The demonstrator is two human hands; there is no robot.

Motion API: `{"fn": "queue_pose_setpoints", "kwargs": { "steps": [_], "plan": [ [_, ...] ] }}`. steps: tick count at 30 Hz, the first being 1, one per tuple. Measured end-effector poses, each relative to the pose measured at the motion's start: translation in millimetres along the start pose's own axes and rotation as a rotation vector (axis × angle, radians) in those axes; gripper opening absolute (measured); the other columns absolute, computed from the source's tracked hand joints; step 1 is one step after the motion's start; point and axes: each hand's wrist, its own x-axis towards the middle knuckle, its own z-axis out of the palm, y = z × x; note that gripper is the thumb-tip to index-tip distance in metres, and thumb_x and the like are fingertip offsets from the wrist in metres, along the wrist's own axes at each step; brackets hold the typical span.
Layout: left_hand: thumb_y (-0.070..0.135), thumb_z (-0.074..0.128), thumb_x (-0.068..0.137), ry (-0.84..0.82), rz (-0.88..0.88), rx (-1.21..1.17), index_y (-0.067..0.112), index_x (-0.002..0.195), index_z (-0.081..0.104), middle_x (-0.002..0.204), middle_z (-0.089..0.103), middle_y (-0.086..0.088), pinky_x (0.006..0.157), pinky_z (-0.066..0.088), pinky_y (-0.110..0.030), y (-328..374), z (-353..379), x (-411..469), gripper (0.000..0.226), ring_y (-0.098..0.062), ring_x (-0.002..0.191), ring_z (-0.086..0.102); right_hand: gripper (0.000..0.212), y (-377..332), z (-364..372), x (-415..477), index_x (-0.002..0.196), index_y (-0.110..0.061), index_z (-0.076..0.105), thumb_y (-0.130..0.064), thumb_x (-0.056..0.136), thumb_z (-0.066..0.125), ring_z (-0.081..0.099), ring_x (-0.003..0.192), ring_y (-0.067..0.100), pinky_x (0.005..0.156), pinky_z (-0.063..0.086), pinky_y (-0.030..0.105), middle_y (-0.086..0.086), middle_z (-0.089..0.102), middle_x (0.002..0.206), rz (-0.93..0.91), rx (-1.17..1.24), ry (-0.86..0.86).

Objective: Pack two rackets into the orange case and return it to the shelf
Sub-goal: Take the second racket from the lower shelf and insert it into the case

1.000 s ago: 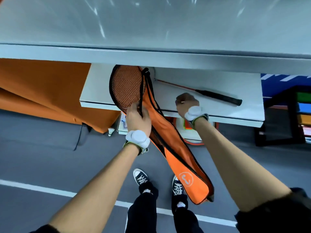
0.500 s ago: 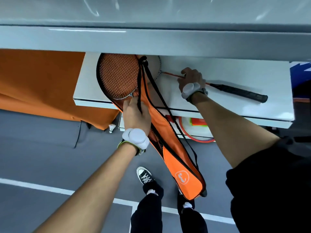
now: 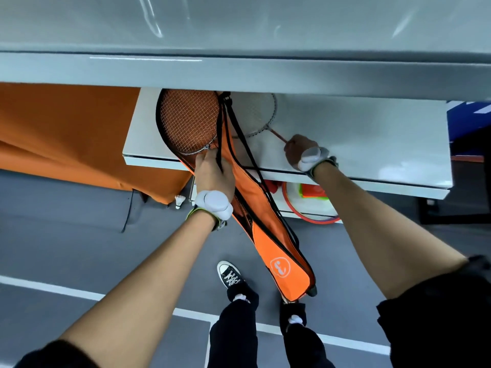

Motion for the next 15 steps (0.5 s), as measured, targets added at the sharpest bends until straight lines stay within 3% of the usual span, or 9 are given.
{"fn": "queue_pose_setpoints", "kwargs": {
  "steps": [4, 9, 13, 15],
  "plan": [
    [0.01, 0.049, 0.095, -0.044, 0.004, 0.026, 0.0, 0.12, 0.06, 0.115, 0.059, -0.026, 0.085, 0.036, -0.032, 5, 3, -6, 0.03, -0.039, 0.104, 0.055, 0.03, 20, 1, -38, 0.117, -0.009, 0.067, -0.027, 0.096, 0.059, 0.062, 0.115, 0.037, 0.097, 0.051, 0.038, 0.016, 0.068, 0.124, 0.014, 0.187, 0.023],
    [0.01, 0.047, 0.096, -0.103, -0.007, 0.04, 0.0, 0.122, 0.059, 0.12, 0.058, -0.025, 0.09, 0.037, -0.032, 13, 6, -16, 0.031, -0.038, 0.109, 0.055, 0.029, 50, -5, -88, 0.105, -0.03, 0.076, -0.047, 0.09, 0.058, 0.069, 0.1, 0.026, 0.091, 0.055, 0.033, -0.001, 0.077, 0.106, 0.12, 0.35, 0.135],
    [0.01, 0.045, 0.097, -0.216, 0.043, 0.091, -0.001, 0.119, 0.059, 0.12, 0.058, -0.024, 0.091, 0.036, -0.032, 26, 11, -29, 0.028, -0.035, 0.112, 0.054, 0.037, 77, -11, -122, 0.113, -0.035, 0.074, -0.055, 0.091, 0.052, 0.067, 0.104, 0.029, 0.08, 0.045, 0.025, -0.003, 0.075, 0.115, 0.228, 0.36, 0.224],
    [0.011, 0.045, 0.098, -0.258, 0.065, 0.114, -0.001, 0.121, 0.058, 0.122, 0.058, -0.023, 0.094, 0.036, -0.034, 33, 15, -37, 0.03, -0.034, 0.114, 0.053, 0.039, 88, -13, -138, 0.11, -0.032, 0.075, -0.055, 0.092, 0.05, 0.066, 0.094, 0.03, 0.077, 0.041, 0.024, -0.001, 0.076, 0.109, 0.246, 0.358, 0.314]
  ]
}}
